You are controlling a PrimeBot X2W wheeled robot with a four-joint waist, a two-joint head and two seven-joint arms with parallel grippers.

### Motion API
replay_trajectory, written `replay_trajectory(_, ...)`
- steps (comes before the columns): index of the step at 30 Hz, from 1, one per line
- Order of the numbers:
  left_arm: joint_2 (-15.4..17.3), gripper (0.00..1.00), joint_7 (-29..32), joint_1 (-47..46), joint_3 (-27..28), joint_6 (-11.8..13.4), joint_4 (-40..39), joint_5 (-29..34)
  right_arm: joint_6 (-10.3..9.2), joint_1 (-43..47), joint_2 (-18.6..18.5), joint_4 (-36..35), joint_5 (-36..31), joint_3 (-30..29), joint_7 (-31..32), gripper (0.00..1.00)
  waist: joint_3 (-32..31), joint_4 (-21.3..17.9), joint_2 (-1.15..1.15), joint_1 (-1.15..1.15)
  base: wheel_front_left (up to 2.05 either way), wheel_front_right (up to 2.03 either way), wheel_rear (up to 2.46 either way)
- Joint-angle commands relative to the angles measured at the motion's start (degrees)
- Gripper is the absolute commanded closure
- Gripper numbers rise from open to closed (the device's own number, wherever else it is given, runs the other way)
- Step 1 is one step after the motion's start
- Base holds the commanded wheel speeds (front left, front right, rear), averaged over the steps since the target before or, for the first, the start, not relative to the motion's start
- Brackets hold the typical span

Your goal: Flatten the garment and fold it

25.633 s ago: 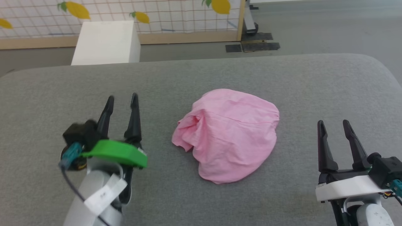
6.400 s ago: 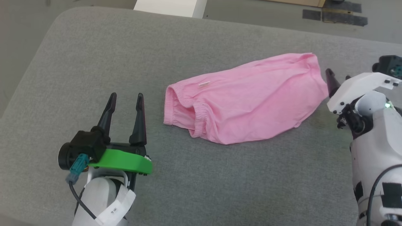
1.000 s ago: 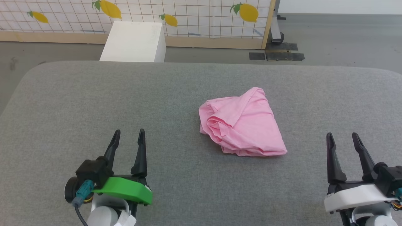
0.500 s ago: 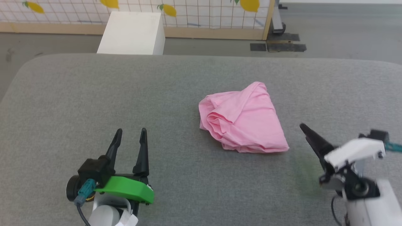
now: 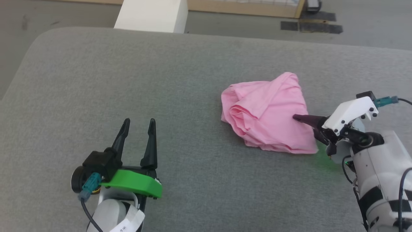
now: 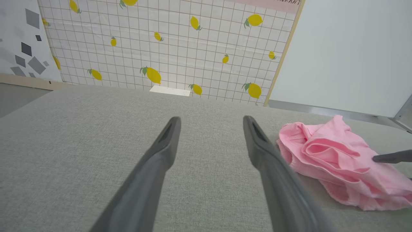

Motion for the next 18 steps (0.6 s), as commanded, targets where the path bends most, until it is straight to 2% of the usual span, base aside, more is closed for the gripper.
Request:
replay_trajectory(1, -0.1, 0.00, -0.3, -0.9, 0.0, -0.1, -0.1, -0.3, -0.06, -1.3, 0.1, 1.1, -1.0, -0.4, 0.6, 0.00, 1.5, 1.6, 0.00, 0.00, 0.00, 0.00, 0.00)
replay_trajectory(6, -0.1, 0.00, -0.3, -1.2, -0.1, -0.1, 0.0, -0.3, -0.06, -5.1, 0.9, 4.3, -2.7, -1.5, 4.2, 0.00, 1.8, 2.4, 0.00, 0.00, 0.00, 0.00, 0.00)
replay_trajectory(7, -0.1, 0.00, -0.3, -1.1, -0.1, -0.1, 0.0, -0.3, -0.06, -5.4, 1.0, 4.4, -2.8, -1.4, 4.8, 0.09, 1.8, 2.4, 0.00, 0.00, 0.00, 0.00, 0.00)
replay_trajectory(8, -0.1, 0.00, -0.3, -1.1, -0.1, -0.1, 0.0, -0.3, -0.06, -5.6, 1.2, 4.4, -3.0, -1.1, 5.5, 0.55, 1.6, 2.4, 0.00, 0.00, 0.00, 0.00, 0.00)
replay_trajectory(9, -0.1, 0.00, -0.3, -0.9, 0.0, -0.1, 0.1, -0.2, -0.06, -5.6, 1.3, 4.3, -3.1, -0.8, 5.8, 0.64, 1.4, 2.3, 0.00, 0.00, 0.00, 0.00, 0.00)
replay_trajectory(10, -0.1, 0.00, -0.3, -0.8, 0.0, 0.0, 0.1, -0.2, -0.06, -5.4, 1.3, 3.9, -3.4, -0.4, 5.9, 1.00, 1.2, 2.3, 0.00, 0.00, 0.00, 0.00, 0.00)
replay_trajectory(15, -0.1, 0.00, -0.3, -0.6, -0.1, 0.0, 0.1, 0.1, -0.06, -4.2, 1.5, 0.8, -4.2, 1.6, 6.7, 1.00, 0.3, 1.3, 0.00, 0.00, 0.00, 0.00, 0.00)
replay_trajectory(18, -0.1, 0.00, -0.3, -0.2, 0.1, 0.0, 0.1, 0.3, -0.06, -3.1, 1.6, -3.1, -5.6, 5.0, 7.7, 1.00, -0.3, -0.4, 0.00, 0.00, 0.00, 0.00, 0.00)
